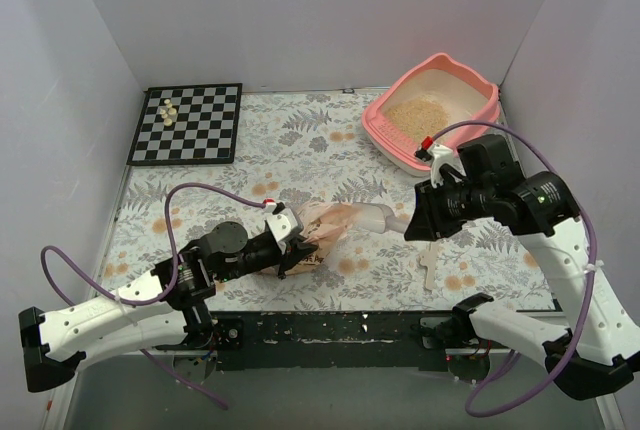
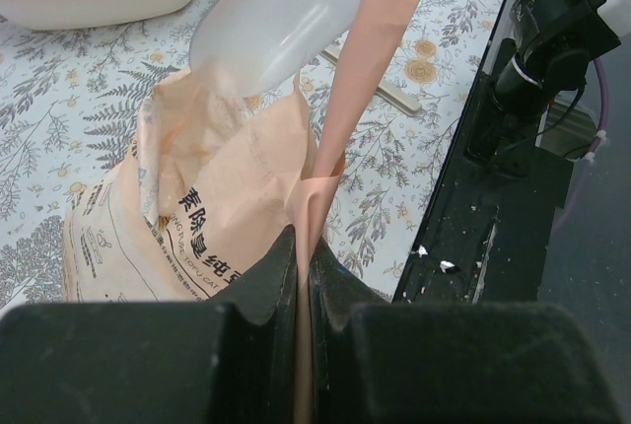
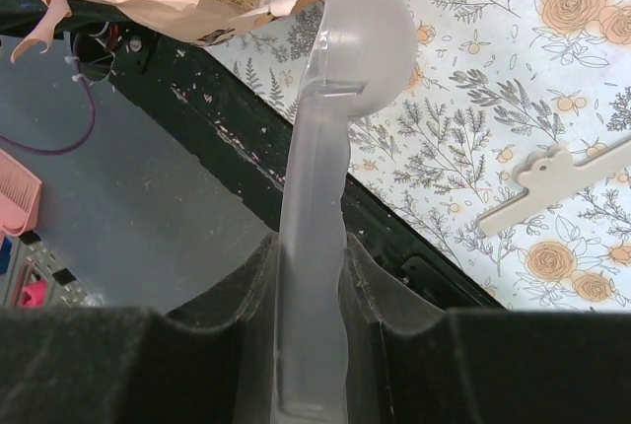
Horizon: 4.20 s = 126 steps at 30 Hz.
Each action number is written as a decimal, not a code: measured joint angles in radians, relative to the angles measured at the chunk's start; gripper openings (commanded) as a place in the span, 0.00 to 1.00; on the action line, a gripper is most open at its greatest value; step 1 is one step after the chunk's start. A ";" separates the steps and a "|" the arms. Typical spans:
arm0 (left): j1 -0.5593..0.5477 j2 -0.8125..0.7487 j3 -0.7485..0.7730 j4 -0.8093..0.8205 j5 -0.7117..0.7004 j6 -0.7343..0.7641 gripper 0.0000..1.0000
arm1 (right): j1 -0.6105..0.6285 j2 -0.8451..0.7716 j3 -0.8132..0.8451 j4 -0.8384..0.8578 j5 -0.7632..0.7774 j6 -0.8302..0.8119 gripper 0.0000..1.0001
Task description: Fill the litter box with clean litter
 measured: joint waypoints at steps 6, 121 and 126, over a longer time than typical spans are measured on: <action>0.000 0.000 0.000 0.002 0.001 -0.005 0.00 | 0.018 0.056 -0.005 0.027 -0.010 0.000 0.01; -0.008 0.117 -0.254 0.425 -0.132 -0.139 0.00 | -0.352 -0.301 -1.336 1.580 -0.752 0.802 0.01; -0.008 0.118 -0.255 0.430 -0.134 -0.138 0.00 | -0.352 -0.412 -1.360 1.538 -0.727 0.852 0.01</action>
